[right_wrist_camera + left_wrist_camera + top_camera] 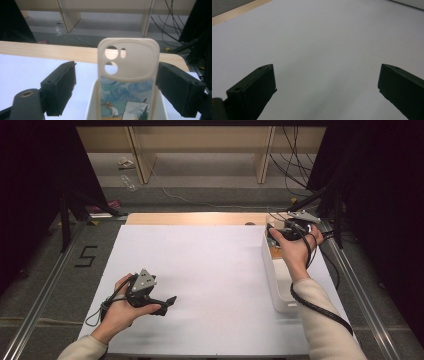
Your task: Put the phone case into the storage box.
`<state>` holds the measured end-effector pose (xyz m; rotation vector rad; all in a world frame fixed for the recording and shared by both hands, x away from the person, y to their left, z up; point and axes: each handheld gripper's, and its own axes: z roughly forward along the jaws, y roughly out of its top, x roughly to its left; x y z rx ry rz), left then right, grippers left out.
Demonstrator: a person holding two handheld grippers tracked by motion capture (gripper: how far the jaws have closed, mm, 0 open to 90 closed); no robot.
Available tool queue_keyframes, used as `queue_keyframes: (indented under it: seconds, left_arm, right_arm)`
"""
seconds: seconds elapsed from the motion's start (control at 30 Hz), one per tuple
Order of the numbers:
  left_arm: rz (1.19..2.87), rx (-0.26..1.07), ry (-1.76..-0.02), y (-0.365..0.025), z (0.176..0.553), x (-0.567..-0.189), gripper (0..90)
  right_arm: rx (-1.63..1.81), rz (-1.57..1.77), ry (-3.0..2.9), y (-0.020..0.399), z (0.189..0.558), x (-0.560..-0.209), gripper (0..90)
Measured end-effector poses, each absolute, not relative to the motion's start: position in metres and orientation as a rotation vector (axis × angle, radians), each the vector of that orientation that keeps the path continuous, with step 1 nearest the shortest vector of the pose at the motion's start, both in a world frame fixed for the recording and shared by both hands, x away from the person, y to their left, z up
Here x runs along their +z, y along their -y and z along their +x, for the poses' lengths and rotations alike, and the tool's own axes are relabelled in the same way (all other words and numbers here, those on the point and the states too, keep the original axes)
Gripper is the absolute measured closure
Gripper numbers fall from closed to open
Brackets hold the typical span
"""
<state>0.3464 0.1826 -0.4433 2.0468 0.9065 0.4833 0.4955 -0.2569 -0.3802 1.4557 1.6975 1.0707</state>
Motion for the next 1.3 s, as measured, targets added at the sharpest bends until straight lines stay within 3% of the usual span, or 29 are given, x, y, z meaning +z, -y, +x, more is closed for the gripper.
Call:
queue_keyframes:
  seconds: [1.3]
  left_arm:
    - [2.050, 0.482, -0.900, -0.181, 0.345, -0.443, 1.2]
  right_arm:
    - [1.383, 1.166, -1.932, 0.247, 0.421, -0.380, 18.2]
